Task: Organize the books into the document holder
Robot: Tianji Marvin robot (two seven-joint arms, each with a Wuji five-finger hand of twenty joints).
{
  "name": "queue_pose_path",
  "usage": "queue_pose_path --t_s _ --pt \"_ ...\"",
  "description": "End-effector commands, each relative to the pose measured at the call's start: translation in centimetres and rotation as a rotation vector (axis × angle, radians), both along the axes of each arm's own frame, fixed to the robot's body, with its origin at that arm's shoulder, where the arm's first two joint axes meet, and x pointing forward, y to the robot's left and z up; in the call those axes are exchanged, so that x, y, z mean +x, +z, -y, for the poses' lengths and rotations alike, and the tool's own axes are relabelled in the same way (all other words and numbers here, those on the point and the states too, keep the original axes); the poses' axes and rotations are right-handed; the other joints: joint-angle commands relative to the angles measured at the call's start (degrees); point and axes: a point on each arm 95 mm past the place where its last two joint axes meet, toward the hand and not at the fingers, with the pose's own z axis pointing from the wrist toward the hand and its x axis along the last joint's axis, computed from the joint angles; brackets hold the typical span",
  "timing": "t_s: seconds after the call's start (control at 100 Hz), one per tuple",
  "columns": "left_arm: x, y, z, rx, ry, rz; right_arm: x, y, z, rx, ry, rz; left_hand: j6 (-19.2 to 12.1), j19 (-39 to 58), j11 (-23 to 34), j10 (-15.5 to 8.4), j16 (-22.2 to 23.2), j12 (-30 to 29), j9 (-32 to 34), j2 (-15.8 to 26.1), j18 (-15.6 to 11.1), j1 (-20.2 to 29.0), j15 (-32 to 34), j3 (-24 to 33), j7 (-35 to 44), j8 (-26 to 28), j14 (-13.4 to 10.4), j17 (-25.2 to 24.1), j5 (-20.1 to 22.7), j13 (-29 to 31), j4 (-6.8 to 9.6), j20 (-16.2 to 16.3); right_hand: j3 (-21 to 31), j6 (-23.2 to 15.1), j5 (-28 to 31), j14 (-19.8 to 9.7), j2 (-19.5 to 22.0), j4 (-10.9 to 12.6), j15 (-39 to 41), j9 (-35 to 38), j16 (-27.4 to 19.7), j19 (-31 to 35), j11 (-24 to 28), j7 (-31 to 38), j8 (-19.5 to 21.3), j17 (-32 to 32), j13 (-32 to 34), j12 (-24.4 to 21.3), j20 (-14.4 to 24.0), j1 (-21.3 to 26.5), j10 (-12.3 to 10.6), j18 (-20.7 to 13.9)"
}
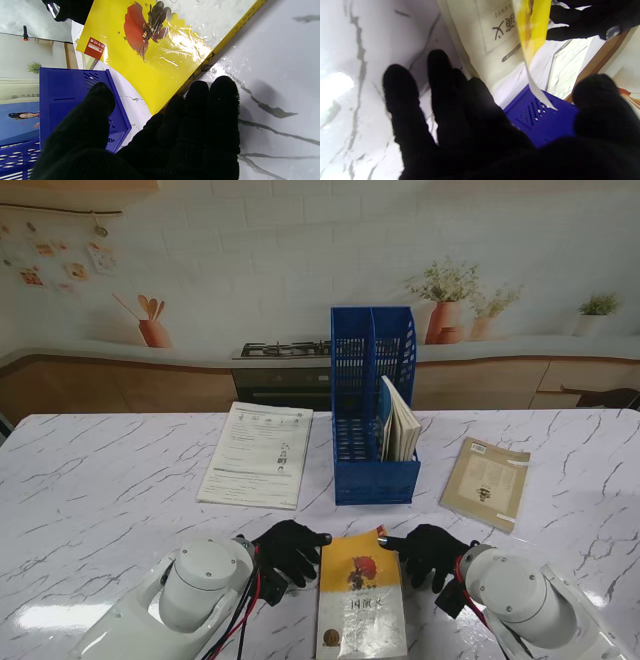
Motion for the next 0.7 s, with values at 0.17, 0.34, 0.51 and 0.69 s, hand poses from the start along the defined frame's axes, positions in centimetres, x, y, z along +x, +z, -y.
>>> queue_pose_path --t_s 0.17,0.34,0.51,0.69 --pt "-1.6 -2.8 -0.2 -0.049 0.001 -0.134 -0.7 -1.2 -0.9 0.019 0.004 -0.035 6.6 -2.3 -7.9 7.0 -0.5 -4.0 -1.8 -1.2 -1.1 -0.6 -6.7 2.4 -0.8 -0.6 5.3 3.9 0.0 -0.4 0.69 -2.6 -0.5 -0.4 1.4 2.2 -0.8 0.7 -3.2 -0.7 -2.5 -0.2 -4.6 -0.5 -1.8 1.0 -0.4 -1.9 -1.4 3.8 2.7 -4.7" --pt "-1.5 -3.0 0.0 -0.085 -0.004 -0.146 -0.7 -1.4 -1.5 0.032 0.008 -0.039 5.6 -1.2 -5.8 4.2 -0.7 -2.7 1.2 -2.1 -2.8 0.1 -6.1 5.1 -0.4 0.2 3.1 5.0 1.3 2.8 0.71 -4.2 -1.1 -0.2 1.1 2.1 -0.5 1.0 -3.6 -1.1 -2.7 -0.3 -4.7 -0.5 -1.9 0.9 -0.6 -1.8 -2.0 6.2 2.8 -5.2" --pt "-1.5 -3.0 0.1 -0.132 0.008 -0.159 -0.8 -1.5 -1.8 0.040 0.012 -0.041 3.3 1.3 -5.0 1.7 -0.6 -2.2 1.4 -3.0 -2.1 0.7 -5.1 6.7 -0.1 1.0 2.0 3.3 1.4 4.6 0.59 -3.5 -5.8 0.1 1.0 2.2 0.9 1.6 -4.0 -1.3 -2.7 0.0 -4.5 -0.5 -2.2 1.2 -0.4 -1.7 -3.3 10.1 3.0 -5.7" --pt "-1.6 -3.2 0.3 -0.182 0.025 -0.189 -0.8 -1.5 -1.9 0.040 0.017 -0.042 2.9 4.1 -5.2 1.4 0.0 -2.0 -1.1 -3.4 -0.7 0.8 -4.2 8.0 -0.9 1.2 0.7 0.7 -0.6 4.8 0.51 -1.0 -6.2 0.0 1.1 2.3 1.0 1.7 -3.9 -1.2 -2.7 -0.1 -4.5 -0.5 -2.2 1.5 -0.3 -1.7 -3.5 10.7 3.0 -5.8"
